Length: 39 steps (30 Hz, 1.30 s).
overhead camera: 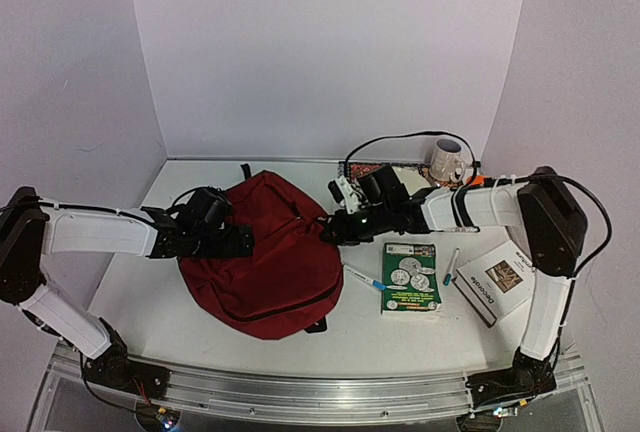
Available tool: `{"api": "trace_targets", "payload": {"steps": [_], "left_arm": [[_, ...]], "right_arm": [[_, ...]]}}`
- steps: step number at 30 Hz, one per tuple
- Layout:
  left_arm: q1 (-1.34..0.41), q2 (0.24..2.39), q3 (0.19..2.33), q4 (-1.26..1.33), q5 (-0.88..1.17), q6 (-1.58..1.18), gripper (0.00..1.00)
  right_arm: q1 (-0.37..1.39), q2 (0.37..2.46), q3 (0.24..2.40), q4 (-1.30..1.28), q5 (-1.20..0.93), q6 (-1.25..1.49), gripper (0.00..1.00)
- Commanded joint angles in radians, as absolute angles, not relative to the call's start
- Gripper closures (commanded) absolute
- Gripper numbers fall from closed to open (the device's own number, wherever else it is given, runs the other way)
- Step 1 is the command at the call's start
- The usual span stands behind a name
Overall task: Pack the student bag
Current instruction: Adjust the student bag at the center of the board, then hold the lower front pocket of the student bag.
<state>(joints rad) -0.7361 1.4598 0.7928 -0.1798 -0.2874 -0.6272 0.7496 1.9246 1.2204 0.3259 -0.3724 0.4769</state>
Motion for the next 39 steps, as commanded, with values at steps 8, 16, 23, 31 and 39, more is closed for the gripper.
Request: {"api": "trace_targets", "payload": {"steps": [8, 16, 23, 31, 39], "left_arm": [[-0.732, 1.499, 0.913, -0.138, -0.254, -0.566, 0.01], [-0.732, 1.5, 0.935, -0.133, -0.205, -0.529, 0.01], [-0.732, 1.448, 0.916, -0.135, -0.177, -0.518, 0.01], [-0.732, 1.389, 0.91, -0.153, -0.144, -0.505, 0.01], [-0.739, 1.412, 0.95, -0.153, -0.042, -0.511, 0.01]], "right_arm": [[0.899, 1.657, 1.031, 0.365, -0.215, 0.605, 1.0], [0.955, 1.63, 0.907, 0.429, -0.161, 0.701, 0.78], [0.906, 1.595, 1.0, 0.274, -0.097, 0.518, 0.49], [0.783, 1.662, 1.058, 0.245, -0.168, 0.447, 0.31], [0.743, 1.852, 1.2, 0.247, -0.254, 0.384, 0.14]]}}
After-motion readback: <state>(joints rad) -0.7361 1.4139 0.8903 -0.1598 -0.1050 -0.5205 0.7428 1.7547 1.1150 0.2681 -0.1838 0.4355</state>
